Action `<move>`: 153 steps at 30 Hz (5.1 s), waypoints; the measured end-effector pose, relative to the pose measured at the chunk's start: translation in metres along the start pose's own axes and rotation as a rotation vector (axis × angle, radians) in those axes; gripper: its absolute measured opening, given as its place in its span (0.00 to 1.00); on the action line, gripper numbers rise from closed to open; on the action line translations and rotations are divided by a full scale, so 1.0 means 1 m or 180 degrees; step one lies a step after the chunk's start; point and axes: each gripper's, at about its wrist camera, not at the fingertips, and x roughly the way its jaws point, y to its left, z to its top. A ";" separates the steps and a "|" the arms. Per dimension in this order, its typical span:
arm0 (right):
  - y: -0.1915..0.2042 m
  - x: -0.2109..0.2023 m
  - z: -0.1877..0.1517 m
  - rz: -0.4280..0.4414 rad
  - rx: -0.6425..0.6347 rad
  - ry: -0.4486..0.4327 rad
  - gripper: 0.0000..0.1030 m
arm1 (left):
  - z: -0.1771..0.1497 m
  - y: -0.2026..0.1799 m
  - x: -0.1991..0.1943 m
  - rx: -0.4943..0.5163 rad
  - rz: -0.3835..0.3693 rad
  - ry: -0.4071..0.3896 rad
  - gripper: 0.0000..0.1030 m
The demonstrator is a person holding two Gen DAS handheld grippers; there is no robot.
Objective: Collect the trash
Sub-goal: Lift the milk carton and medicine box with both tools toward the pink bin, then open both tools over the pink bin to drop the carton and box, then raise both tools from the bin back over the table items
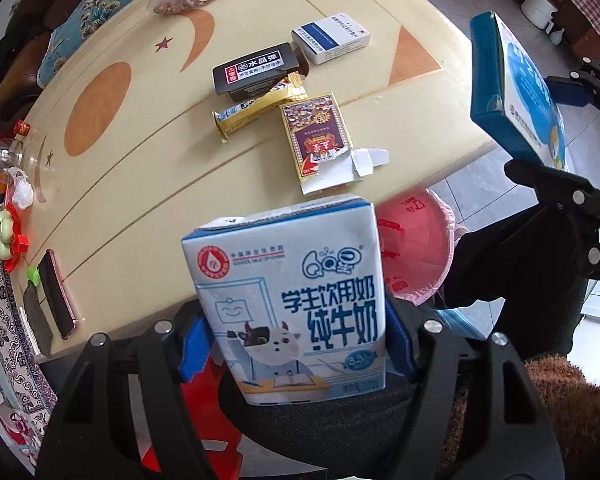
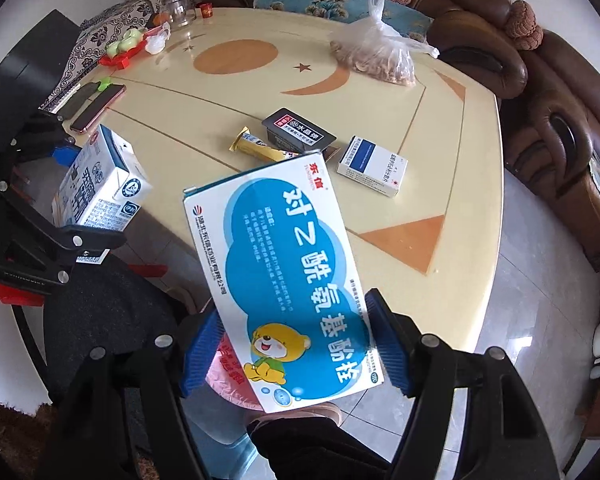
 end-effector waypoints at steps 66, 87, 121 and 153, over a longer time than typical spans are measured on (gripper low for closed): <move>0.009 0.155 -0.163 -0.0043 0.1267 0.0186 0.66 | -0.064 -0.093 0.220 -0.0671 -0.0653 0.0239 0.67; -0.013 0.253 -0.174 0.0115 0.1431 0.0689 0.66 | -0.051 -0.082 0.290 -0.1150 -0.0880 0.0685 0.67; -0.005 0.277 -0.174 0.0272 0.1377 0.0773 0.82 | -0.047 -0.073 0.295 -0.1196 -0.0871 0.0727 0.79; -0.011 0.154 -0.156 0.0534 0.1184 0.0242 0.88 | -0.073 -0.068 0.140 -0.0552 -0.0139 0.0190 0.80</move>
